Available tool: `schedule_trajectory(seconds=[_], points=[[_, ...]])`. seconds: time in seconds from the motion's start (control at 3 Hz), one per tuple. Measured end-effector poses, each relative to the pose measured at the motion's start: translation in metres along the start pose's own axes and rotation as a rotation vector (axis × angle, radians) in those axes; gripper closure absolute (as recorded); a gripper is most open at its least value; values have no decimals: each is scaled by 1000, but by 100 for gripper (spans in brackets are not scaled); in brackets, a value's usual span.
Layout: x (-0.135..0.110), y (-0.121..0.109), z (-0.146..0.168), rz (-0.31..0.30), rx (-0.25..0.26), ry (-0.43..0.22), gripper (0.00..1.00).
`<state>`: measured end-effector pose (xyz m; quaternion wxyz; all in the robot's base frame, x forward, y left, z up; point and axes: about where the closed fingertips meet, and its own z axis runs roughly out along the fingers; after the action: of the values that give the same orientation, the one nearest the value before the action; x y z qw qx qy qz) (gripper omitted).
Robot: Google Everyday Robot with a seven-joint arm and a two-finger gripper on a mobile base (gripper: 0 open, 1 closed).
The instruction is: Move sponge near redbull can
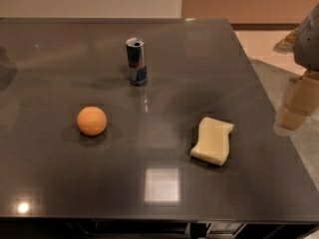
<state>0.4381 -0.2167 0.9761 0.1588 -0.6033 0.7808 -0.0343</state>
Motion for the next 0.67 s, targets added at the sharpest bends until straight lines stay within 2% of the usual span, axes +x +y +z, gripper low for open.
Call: schedule_trajectory(seconds=[0.33,0.67], points=[[-1,0,-1,-3,2,-2,0],[-9,1,5,-28,-16,-17,0]])
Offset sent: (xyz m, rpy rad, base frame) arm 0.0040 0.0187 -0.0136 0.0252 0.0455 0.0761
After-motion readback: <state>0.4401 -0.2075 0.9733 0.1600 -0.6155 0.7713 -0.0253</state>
